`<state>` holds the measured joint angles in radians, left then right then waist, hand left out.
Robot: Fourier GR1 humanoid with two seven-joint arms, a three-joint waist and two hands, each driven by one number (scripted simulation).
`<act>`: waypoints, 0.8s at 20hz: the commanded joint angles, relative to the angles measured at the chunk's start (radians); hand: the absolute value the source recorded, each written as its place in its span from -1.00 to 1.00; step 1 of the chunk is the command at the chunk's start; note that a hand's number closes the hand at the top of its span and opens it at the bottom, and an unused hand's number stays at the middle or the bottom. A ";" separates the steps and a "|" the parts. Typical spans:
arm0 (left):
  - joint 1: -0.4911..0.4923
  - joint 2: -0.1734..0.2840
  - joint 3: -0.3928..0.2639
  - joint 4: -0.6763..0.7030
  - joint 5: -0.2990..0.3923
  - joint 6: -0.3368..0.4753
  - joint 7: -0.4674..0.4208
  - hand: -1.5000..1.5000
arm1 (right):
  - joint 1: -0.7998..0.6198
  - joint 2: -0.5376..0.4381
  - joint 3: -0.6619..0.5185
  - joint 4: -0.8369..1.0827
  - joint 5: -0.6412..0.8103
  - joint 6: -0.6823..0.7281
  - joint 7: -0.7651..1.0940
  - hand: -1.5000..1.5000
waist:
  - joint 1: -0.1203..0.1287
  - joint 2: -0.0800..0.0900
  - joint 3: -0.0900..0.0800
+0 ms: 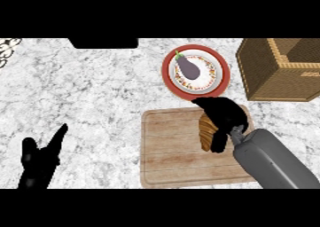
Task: Pick the croissant from the cutting board and place it in the basket
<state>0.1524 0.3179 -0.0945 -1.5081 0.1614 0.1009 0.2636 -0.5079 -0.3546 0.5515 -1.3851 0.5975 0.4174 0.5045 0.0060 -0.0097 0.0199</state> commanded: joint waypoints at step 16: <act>0.026 -0.023 0.037 0.065 -0.002 -0.057 -0.005 0.00 | 0.079 0.082 0.050 -0.015 0.263 -0.122 0.011 1.00 | -0.010 0.007 -0.021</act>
<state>0.1555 0.2967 -0.0715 -1.5065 0.1300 0.0815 0.2549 -0.4875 -0.3355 0.5841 -1.3489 0.8197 0.3135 0.3980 0.0036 -0.0168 0.0159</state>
